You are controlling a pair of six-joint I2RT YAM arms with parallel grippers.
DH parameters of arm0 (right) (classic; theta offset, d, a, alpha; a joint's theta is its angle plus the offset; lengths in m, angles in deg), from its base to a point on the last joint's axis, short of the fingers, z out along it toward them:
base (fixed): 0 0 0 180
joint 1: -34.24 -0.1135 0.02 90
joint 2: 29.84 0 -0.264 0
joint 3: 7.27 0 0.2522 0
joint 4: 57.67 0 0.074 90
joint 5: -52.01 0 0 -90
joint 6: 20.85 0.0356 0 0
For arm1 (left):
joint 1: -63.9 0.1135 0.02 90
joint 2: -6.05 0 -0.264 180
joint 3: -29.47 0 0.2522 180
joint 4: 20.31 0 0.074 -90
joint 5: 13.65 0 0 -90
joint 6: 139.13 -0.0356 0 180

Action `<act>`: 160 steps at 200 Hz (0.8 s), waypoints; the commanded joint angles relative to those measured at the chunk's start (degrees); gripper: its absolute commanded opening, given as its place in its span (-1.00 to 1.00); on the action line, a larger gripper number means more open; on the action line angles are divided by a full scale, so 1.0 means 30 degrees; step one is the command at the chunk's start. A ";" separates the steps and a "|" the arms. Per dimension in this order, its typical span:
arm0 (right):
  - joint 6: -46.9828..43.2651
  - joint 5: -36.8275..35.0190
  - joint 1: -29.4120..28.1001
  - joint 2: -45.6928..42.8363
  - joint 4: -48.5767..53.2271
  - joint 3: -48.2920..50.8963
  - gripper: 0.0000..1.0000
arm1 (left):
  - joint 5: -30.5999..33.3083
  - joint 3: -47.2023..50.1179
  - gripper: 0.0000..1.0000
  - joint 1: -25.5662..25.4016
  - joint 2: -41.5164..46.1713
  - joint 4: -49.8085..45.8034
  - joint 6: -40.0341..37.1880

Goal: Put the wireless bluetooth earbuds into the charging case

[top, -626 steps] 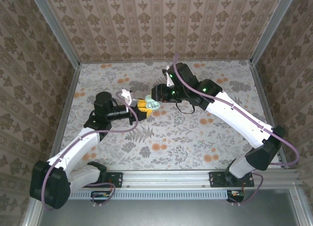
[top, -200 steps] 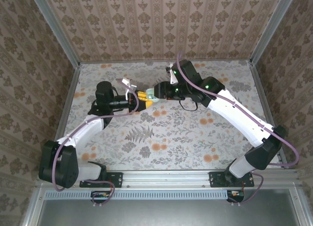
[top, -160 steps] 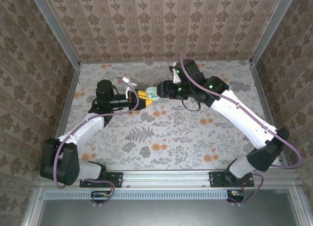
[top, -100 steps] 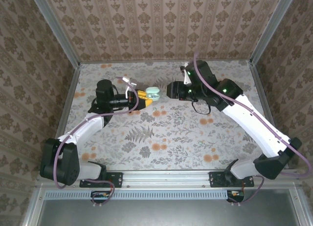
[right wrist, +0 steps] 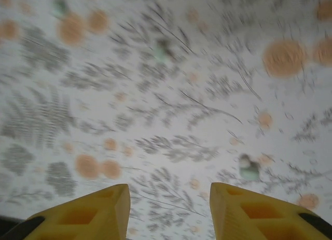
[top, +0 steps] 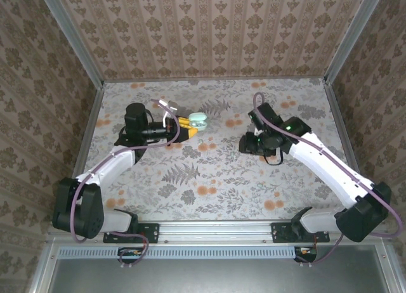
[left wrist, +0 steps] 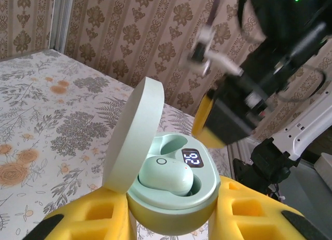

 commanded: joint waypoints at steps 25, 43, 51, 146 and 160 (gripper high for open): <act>0.2164 0.1293 0.0834 -0.1031 -0.3178 0.4733 -0.21 | -0.0364 -0.0810 -0.95 0.0230 0.0329 -0.0723 -0.0804; 0.2422 0.1249 0.0966 -0.1329 -0.3877 0.5999 -0.21 | -0.0357 -0.0779 -0.95 0.0262 0.0375 -0.0804 -0.0898; 0.2299 0.1206 0.1073 -0.1306 -0.4046 0.6343 -0.21 | -0.0357 -0.0777 -0.95 0.0263 0.0375 -0.0830 -0.0898; 0.4638 0.2786 0.1154 -0.1633 -0.6886 0.9889 -0.28 | -0.0123 -0.0660 -0.95 0.0292 0.0624 -0.1254 -0.1249; 0.4772 0.2754 0.0991 -0.1513 -0.6996 1.0077 -0.28 | -0.0105 -0.0720 -0.95 0.0292 0.0624 -0.1291 -0.1249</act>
